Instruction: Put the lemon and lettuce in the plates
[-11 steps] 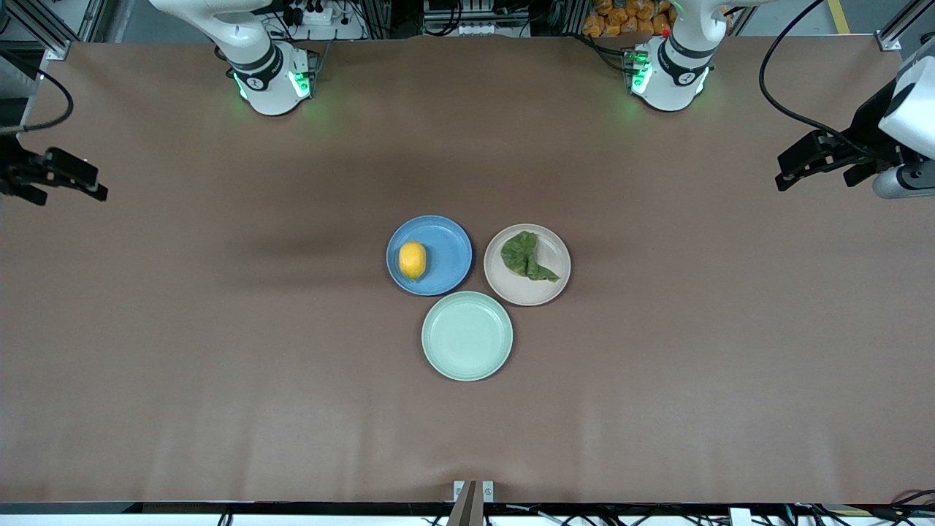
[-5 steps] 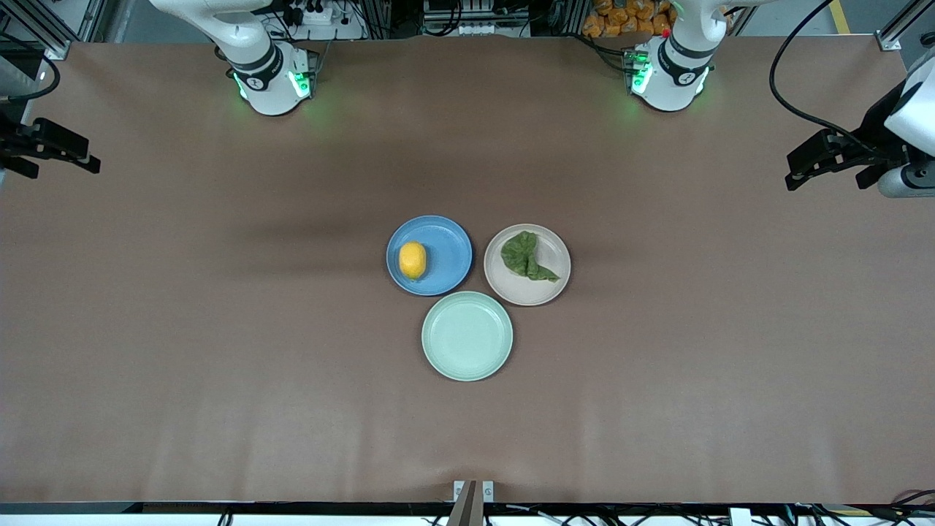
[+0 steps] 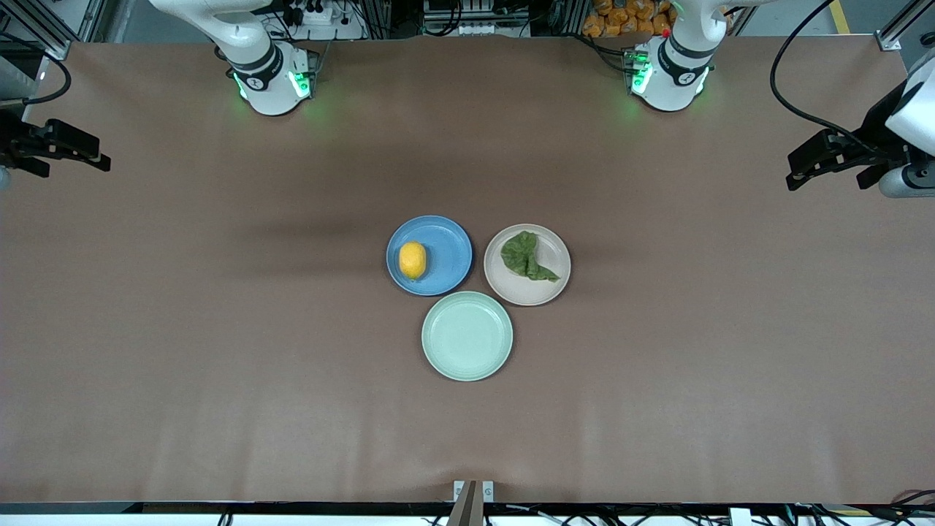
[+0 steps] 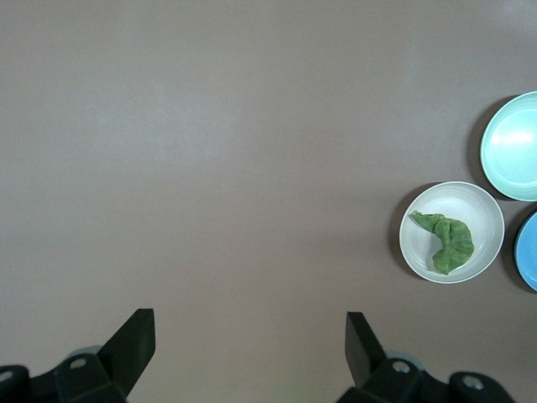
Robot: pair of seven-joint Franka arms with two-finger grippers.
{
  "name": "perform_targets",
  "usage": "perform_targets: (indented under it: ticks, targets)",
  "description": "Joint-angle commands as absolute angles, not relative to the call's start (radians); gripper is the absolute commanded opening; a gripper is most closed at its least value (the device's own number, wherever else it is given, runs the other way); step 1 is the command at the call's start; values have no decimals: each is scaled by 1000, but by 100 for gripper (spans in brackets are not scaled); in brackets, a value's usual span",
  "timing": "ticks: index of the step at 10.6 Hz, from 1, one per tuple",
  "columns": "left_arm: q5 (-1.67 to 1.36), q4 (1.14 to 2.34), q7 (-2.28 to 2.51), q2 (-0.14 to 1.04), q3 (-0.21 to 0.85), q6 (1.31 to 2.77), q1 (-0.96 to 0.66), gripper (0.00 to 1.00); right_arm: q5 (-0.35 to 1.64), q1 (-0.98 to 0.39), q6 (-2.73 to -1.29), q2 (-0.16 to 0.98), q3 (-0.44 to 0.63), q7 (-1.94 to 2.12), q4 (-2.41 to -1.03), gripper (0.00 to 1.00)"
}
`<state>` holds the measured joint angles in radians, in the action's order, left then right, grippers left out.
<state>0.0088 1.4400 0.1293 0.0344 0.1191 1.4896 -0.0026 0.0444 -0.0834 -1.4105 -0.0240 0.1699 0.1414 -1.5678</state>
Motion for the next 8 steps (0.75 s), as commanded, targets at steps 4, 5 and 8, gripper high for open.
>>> perform_targets:
  ticks: [4, 5, 8]
  targets:
    - [20, 1434, 98, 28, 127, 1480, 3, 100, -9, -95, -1411, -5, 167, 146, -1534, 100]
    - [15, 1434, 100, 25, 127, 1480, 3, 100, -27, -100, -1416, -5, 167, 147, -1534, 100]
    - [14, 1434, 100, 26, 127, 1486, 3, 100, -28, -98, -1417, -5, 169, 147, -1534, 100]
